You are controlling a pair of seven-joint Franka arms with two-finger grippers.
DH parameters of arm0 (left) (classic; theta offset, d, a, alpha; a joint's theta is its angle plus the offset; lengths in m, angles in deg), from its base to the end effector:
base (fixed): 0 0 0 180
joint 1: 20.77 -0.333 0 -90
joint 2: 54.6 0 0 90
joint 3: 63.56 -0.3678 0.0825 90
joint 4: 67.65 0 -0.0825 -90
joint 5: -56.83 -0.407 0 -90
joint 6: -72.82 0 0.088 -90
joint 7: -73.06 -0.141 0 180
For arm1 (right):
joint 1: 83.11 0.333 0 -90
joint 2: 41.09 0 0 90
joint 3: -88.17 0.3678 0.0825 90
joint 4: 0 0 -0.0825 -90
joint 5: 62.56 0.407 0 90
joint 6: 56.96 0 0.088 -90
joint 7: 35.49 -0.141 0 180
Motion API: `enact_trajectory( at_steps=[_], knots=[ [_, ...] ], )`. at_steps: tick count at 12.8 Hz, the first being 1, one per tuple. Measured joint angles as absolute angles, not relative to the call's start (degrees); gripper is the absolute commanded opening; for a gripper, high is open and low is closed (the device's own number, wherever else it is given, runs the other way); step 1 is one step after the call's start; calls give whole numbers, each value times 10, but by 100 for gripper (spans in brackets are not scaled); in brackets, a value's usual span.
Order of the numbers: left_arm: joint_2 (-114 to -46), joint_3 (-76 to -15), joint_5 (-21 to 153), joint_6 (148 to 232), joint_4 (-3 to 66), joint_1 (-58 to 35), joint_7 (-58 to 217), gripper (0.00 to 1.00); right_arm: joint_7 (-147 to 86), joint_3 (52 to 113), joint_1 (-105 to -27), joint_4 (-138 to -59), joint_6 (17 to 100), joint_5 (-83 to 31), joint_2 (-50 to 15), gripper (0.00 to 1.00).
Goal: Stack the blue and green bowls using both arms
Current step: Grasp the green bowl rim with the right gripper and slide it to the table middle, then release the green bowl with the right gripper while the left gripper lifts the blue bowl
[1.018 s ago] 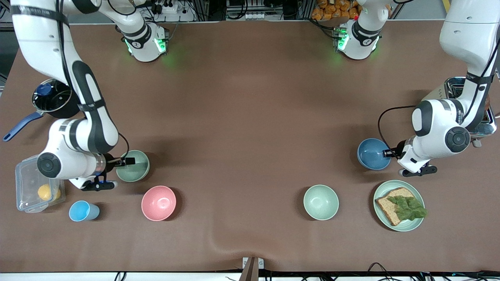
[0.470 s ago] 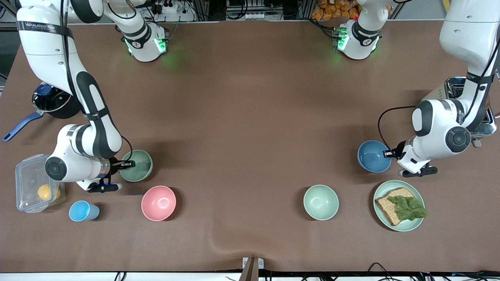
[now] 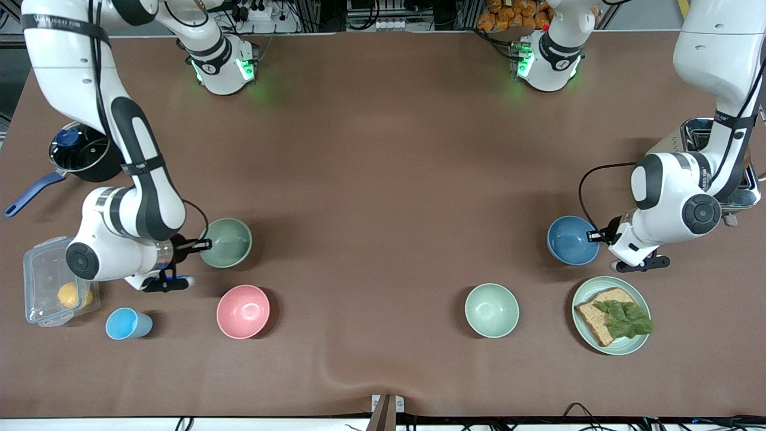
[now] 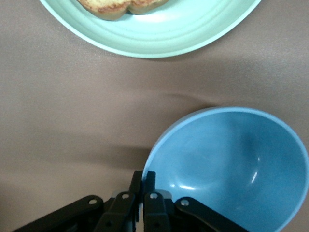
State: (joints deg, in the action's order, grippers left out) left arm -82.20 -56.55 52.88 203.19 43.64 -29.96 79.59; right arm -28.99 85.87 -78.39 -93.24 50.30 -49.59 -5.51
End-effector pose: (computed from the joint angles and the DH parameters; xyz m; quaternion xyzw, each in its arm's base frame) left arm 0.6392 0.0301 0.2179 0.9958 0.0564 -0.0721 0.0014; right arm 0.6798 0.0559 0.2317 -0.9785 -0.0246 0.1821 0.0941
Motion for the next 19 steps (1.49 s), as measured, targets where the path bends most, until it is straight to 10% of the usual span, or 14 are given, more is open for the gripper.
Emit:
enact_trajectory(
  at_steps=[14, 15, 17, 19],
  knots=[
    [-822, -563, 529, 2032, 434, -296, 796, 0, -764, 871, -502, -919, 762, -281, -13, 5],
    [-822, -563, 529, 2032, 434, -295, 796, 0, -782, 871, -501, -915, 776, -279, -1, 12],
    [-822, -563, 529, 2032, 434, -294, 796, 0, -833, 873, -483, -906, 809, -277, 23, 95],
    [-822, -563, 529, 2032, 433, -293, 796, 0, -926, 873, -449, -897, 851, -277, 42, 100]
  ],
)
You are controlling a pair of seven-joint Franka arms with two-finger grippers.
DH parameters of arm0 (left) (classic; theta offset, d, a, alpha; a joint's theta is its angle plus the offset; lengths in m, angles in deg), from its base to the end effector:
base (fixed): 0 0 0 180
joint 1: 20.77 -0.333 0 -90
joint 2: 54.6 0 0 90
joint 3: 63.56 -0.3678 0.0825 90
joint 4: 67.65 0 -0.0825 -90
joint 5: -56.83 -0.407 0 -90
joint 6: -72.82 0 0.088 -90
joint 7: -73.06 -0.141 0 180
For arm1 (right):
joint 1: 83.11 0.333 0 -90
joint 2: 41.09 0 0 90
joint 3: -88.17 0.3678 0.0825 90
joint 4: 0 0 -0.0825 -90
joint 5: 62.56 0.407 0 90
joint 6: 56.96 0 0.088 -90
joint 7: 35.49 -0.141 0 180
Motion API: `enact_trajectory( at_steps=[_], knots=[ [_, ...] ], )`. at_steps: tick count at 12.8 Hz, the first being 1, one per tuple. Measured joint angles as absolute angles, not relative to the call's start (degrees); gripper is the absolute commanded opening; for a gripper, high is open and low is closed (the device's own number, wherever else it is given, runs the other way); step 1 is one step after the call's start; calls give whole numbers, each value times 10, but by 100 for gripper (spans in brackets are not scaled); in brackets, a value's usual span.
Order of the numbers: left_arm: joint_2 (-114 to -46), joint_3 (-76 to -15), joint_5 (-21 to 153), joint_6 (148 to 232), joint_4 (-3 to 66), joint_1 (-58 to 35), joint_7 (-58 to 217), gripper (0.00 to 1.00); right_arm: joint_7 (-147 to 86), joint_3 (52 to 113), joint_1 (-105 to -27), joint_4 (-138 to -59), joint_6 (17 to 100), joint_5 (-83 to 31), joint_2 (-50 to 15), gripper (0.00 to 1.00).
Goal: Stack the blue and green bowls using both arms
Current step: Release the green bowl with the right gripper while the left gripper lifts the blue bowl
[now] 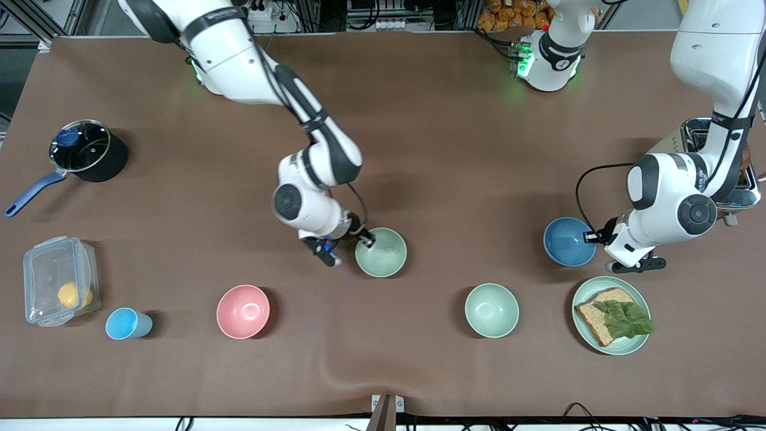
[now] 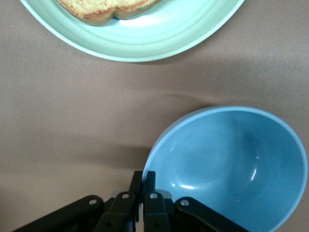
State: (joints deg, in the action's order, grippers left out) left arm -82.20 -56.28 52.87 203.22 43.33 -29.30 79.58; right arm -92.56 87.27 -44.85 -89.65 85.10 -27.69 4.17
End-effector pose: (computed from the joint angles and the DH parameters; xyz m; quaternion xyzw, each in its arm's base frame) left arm 0.6418 0.0201 0.2202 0.9964 0.0486 -0.0690 0.0019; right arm 0.6071 0.4783 0.1776 -0.9018 0.3818 0.1010 0.1757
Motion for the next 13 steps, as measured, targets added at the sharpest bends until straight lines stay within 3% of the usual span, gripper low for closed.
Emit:
enact_trajectory(
  at_steps=[4, 9, 13],
  knots=[
    [-822, -562, 529, 2032, 432, -292, 796, 0, -1027, 864, -437, -868, 852, -277, 44, 100],
    [-819, -561, 529, 2025, 411, -274, 796, 0, -1113, 830, -463, -848, 779, -276, 5, 100],
    [-807, -546, 529, 1985, 371, -264, 796, 0, -1149, 818, -514, -839, 767, -277, 4, 100]
  ],
)
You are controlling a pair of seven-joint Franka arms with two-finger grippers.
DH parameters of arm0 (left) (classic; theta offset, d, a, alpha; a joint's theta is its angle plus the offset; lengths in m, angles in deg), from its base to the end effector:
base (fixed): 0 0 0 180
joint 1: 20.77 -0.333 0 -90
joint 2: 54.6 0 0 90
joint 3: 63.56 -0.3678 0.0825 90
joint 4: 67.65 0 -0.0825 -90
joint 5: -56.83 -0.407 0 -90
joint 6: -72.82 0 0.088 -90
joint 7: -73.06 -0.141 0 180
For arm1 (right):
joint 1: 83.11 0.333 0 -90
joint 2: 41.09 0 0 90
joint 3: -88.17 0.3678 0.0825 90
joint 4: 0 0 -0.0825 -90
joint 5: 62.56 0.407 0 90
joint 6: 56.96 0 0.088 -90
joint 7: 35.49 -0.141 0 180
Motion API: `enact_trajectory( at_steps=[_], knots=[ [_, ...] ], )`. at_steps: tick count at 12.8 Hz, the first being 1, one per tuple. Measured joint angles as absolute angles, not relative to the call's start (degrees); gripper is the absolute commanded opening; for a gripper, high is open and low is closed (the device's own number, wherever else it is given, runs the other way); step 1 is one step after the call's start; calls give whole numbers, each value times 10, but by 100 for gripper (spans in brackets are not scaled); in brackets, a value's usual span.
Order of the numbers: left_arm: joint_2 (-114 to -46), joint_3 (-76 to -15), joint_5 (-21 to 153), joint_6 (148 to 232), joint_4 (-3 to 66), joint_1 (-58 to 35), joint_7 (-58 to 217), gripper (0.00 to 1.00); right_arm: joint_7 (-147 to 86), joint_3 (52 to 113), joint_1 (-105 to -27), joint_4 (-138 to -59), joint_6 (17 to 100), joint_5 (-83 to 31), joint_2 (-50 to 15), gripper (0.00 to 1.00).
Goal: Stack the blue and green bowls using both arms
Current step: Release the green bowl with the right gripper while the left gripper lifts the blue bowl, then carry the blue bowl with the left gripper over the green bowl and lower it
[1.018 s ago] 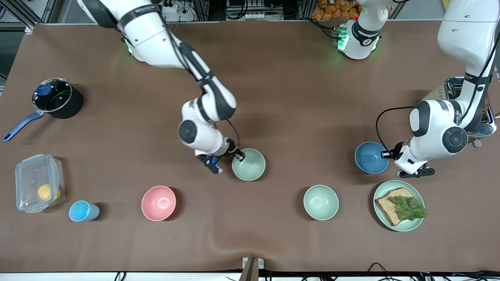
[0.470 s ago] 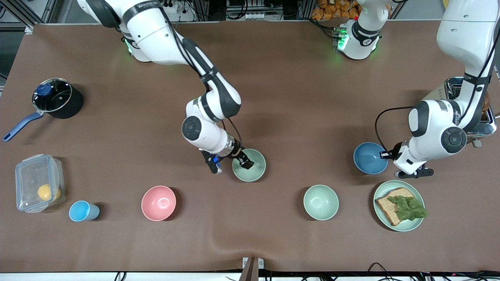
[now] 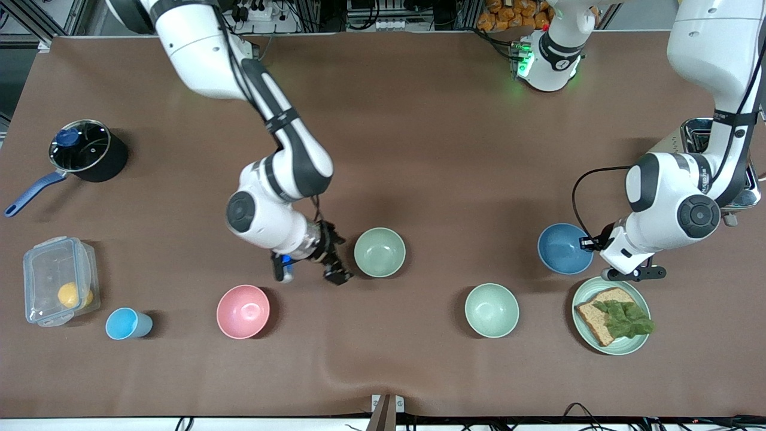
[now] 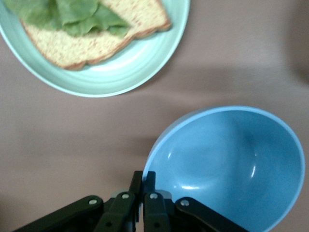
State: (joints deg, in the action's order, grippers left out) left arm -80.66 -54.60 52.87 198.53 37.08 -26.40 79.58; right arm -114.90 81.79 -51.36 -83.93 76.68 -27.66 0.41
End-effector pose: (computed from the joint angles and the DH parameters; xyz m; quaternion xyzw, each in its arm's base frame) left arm 0.6727 -0.0279 0.2787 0.9990 0.0129 -0.0415 0.0038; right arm 0.7016 0.3779 0.2650 -0.7776 0.5924 0.1112 0.1791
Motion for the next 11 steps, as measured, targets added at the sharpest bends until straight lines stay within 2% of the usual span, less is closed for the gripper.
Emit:
enact_trajectory(
  at_steps=[5, 11],
  knots=[
    [-786, -488, 530, 1976, 351, -263, 811, 0, -1131, 823, -523, -839, 757, -277, 31, 100],
    [-786, -383, 538, 1975, 337, -250, 982, 0, -1146, 825, -490, -839, 809, -277, 46, 100]
  ],
)
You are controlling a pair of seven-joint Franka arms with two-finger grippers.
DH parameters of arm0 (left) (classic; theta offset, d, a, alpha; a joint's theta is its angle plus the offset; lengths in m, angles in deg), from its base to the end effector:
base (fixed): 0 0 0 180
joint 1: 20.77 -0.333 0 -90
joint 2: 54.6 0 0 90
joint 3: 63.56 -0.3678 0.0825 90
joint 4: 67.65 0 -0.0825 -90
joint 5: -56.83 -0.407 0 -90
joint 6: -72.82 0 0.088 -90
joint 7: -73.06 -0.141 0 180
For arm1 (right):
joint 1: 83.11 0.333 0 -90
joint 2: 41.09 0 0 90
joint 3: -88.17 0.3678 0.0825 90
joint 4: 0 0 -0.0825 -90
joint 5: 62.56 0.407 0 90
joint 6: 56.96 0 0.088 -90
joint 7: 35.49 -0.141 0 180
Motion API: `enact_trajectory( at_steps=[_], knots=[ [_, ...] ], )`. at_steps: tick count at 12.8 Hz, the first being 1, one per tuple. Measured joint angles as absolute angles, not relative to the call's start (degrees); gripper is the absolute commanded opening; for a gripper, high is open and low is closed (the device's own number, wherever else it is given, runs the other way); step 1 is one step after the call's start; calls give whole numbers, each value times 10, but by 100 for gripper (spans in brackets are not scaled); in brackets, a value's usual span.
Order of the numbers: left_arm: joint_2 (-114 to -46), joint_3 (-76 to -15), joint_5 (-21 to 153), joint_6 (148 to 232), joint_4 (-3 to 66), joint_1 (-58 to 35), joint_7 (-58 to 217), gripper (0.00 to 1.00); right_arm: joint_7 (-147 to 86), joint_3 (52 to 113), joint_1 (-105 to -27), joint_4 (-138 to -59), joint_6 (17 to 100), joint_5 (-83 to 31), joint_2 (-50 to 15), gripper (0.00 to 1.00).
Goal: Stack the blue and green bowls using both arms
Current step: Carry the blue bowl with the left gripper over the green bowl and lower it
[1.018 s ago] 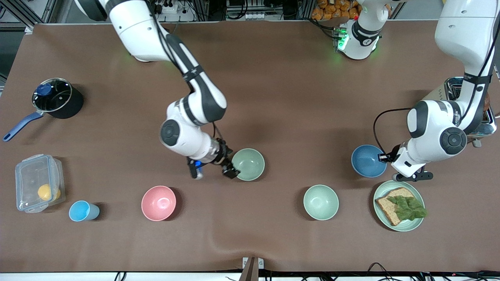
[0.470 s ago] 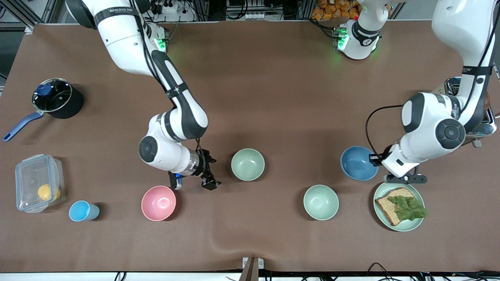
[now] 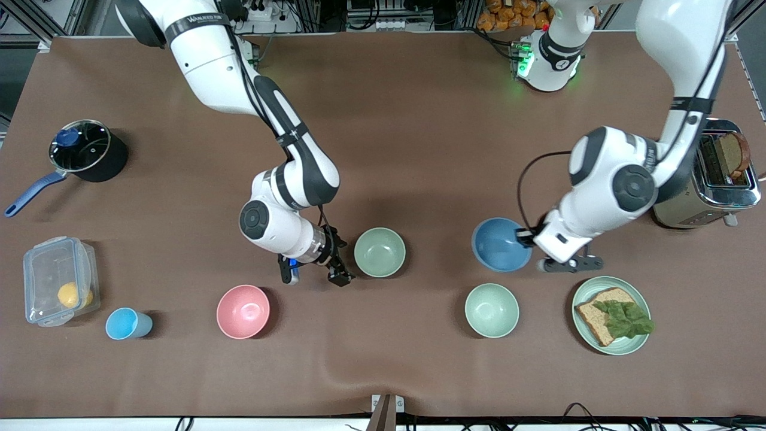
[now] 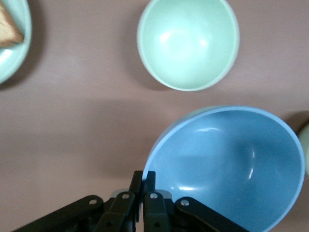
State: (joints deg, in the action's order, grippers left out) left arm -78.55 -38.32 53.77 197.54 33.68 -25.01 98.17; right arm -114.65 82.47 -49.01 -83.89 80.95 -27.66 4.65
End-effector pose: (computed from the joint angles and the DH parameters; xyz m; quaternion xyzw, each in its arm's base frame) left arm 0.6553 -0.2195 0.3501 0.9970 0.0389 -0.0111 0.0654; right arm 0.6863 0.4075 0.2128 -0.7872 0.5839 0.1043 0.1689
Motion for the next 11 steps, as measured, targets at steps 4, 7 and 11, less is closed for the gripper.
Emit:
enact_trajectory(
  at_steps=[4, 7, 11],
  knots=[
    [-811, -375, 539, 1975, 298, -171, 1119, 0, -1147, 825, -475, -839, 832, -283, 57, 100],
    [-865, -376, 539, 1977, 246, -113, 1228, 0, -1151, 822, -474, -839, 788, -336, 60, 100],
    [-935, -380, 539, 1989, 183, -70, 1291, 0, -1199, 817, -495, -839, 754, -347, 60, 100]
  ],
)
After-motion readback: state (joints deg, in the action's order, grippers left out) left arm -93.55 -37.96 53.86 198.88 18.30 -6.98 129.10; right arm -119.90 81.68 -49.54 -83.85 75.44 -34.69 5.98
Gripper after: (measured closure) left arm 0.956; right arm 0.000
